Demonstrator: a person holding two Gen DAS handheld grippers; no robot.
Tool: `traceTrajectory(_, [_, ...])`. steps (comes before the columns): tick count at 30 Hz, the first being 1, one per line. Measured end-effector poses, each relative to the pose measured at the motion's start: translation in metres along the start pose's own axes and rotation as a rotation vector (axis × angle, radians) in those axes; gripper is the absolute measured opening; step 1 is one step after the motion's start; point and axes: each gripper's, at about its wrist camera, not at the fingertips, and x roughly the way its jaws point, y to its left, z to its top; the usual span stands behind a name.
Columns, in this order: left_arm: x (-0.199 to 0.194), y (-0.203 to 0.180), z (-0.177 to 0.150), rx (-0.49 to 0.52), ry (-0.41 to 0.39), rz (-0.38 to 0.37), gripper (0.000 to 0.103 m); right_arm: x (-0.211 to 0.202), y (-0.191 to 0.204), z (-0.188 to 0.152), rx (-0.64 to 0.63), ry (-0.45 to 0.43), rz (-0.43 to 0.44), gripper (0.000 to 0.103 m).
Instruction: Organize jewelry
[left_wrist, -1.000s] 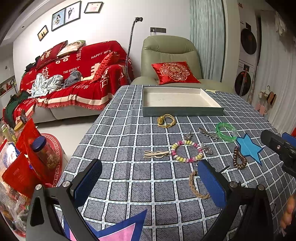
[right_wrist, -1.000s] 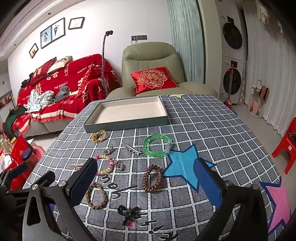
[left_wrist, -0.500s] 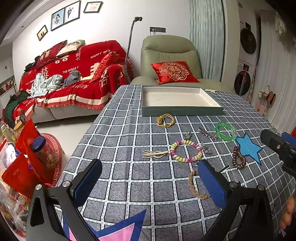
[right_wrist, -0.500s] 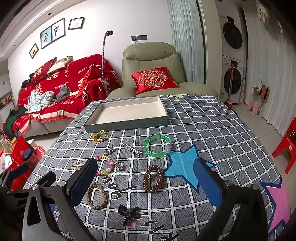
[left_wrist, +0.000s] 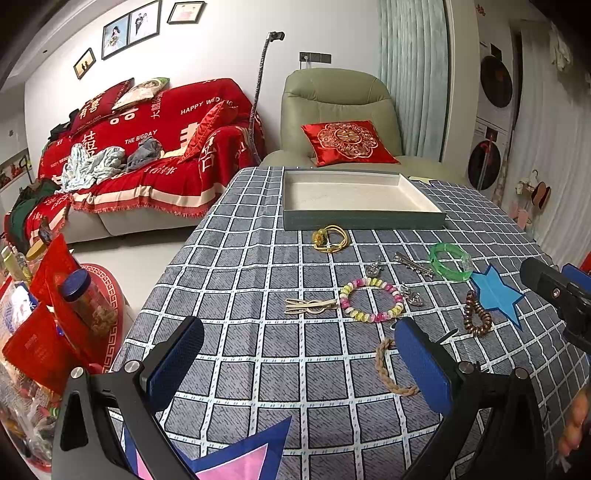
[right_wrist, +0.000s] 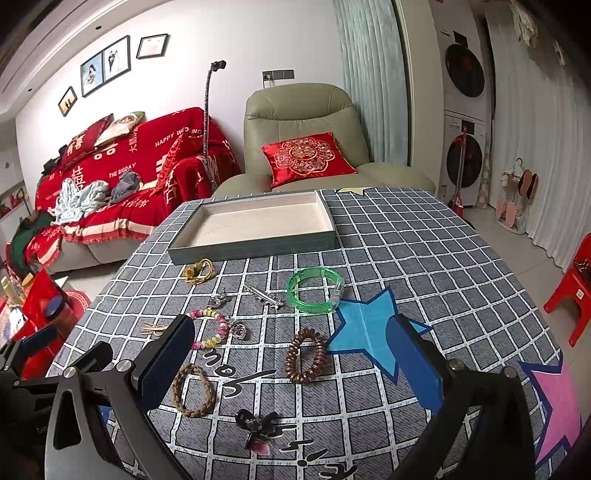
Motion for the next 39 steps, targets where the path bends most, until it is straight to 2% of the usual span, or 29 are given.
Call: traceTrajectory(39, [0.0051,-0.0001,-0.002,0.004,0.027,-0.012,0.103,0.0004,0.0066,-0.003,0.006,0.009,0.002,0.103])
